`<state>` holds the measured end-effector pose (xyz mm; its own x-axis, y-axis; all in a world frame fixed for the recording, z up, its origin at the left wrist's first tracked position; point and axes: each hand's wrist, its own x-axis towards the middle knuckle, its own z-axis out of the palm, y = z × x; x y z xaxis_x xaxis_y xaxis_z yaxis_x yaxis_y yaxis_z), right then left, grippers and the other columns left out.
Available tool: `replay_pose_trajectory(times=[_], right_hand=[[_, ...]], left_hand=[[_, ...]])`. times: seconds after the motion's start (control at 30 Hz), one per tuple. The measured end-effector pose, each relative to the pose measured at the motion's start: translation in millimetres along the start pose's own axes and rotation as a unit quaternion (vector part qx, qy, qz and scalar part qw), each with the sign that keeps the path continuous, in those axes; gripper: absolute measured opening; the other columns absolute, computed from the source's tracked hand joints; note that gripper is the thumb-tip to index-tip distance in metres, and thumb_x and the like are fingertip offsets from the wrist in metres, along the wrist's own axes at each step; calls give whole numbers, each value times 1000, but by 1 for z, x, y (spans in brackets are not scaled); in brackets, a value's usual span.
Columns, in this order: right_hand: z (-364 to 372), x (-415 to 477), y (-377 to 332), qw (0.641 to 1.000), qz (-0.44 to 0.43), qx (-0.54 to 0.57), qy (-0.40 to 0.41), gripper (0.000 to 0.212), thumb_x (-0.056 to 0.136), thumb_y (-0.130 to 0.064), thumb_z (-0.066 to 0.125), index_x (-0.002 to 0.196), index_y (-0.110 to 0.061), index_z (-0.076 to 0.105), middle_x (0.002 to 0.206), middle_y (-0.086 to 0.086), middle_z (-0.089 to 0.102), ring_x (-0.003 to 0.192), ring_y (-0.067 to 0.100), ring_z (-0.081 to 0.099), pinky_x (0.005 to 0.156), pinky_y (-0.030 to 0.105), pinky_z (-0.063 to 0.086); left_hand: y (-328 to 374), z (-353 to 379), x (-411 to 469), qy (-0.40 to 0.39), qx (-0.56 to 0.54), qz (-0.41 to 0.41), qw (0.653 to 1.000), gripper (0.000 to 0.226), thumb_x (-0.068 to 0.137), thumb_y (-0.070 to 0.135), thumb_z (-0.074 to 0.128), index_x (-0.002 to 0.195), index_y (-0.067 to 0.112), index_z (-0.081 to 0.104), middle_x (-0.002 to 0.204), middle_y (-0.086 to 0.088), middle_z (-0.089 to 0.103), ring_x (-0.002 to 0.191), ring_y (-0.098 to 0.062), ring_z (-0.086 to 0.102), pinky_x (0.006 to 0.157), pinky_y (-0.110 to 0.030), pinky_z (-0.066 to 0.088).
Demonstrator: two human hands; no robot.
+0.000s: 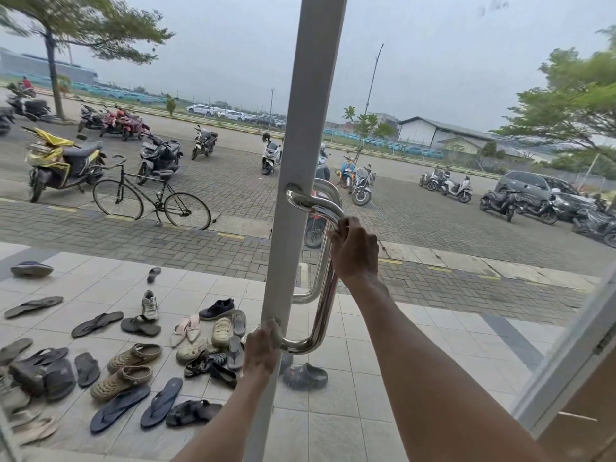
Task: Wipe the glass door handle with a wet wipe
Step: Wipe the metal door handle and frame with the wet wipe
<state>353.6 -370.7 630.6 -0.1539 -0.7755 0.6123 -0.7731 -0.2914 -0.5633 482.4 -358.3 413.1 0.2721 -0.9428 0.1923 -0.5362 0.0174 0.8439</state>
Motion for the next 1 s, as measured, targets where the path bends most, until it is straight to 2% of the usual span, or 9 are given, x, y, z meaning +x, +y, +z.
replay_pose_trajectory(times=[0.07, 0.13, 0.27, 0.47, 0.63, 0.73, 0.87, 0.93, 1.0], right_hand=[[0, -1, -1, 1000, 2, 2, 0, 25, 88, -27, 66, 106, -11, 59, 94, 16, 72, 91, 34, 67, 77, 37, 52], [0, -1, -2, 1000, 5, 1, 1, 24, 88, -28, 66, 105, -12, 58, 93, 15, 72, 90, 35, 67, 75, 37, 52], [0, -3, -3, 1000, 5, 0, -4, 23, 89, -28, 64, 103, -12, 58, 94, 16, 71, 91, 36, 66, 76, 39, 52], [0, 0, 0, 1000, 2, 3, -2, 24, 90, -29, 63, 106, -13, 56, 94, 14, 72, 91, 34, 67, 75, 32, 49], [-2, -2, 2, 1000, -10, 6, 3, 20, 90, -28, 63, 103, -14, 58, 92, 13, 71, 90, 33, 67, 72, 28, 45], [-2, -1, 2, 1000, -14, 2, 2, 21, 91, -29, 63, 104, -13, 58, 93, 13, 72, 92, 32, 67, 71, 26, 44], [-3, 0, 0, 1000, -10, 3, 0, 22, 91, -29, 63, 106, -14, 58, 94, 13, 72, 92, 31, 67, 71, 24, 41], [-1, 0, 1, 1000, -6, 5, 0, 22, 90, -30, 64, 105, -15, 57, 93, 11, 72, 91, 31, 67, 70, 23, 40], [0, 0, 1, 1000, -1, 5, 3, 22, 90, -30, 64, 105, -16, 57, 92, 11, 72, 90, 32, 67, 71, 26, 43]], left_hand=[[0, -1, 1, 5, -40, -29, 999, 31, 100, 13, 41, 71, 10, 53, 71, -5, 64, 66, -20, 60, 47, -12, 39], [-3, 0, 5, 11, -98, -79, 992, 32, 95, 13, 47, 68, 6, 61, 69, -4, 65, 69, -22, 61, 55, -27, 46], [-22, 6, 12, -23, -237, -194, 952, 27, 83, 10, 56, 60, 11, 71, 69, -8, 73, 79, -27, 69, 78, -35, 56], [-9, 8, 11, 2, -349, -253, 902, 29, 84, -5, 48, 61, 4, 63, 57, -13, 59, 59, -22, 54, 51, -23, 43], [-50, 40, 50, 30, -354, -317, 879, 15, 72, 15, 71, 65, 3, 64, 68, -20, 63, 61, -27, 56, 63, -35, 43], [-70, 59, 82, 25, -316, -361, 877, 35, 63, 13, 71, 88, -11, 68, 79, -28, 69, 69, -37, 67, 63, -40, 52], [-50, 44, 80, -5, -264, -379, 887, 45, 65, 20, 73, 97, -10, 67, 91, -25, 73, 89, -38, 71, 73, -48, 58], [-48, 41, 78, -26, -286, -379, 880, 49, 67, 25, 74, 100, -11, 66, 93, -28, 71, 91, -41, 70, 69, -50, 57], [-35, 28, 60, -32, -323, -367, 872, 45, 72, 31, 76, 92, -8, 65, 82, -23, 69, 74, -36, 68, 59, -42, 53]])
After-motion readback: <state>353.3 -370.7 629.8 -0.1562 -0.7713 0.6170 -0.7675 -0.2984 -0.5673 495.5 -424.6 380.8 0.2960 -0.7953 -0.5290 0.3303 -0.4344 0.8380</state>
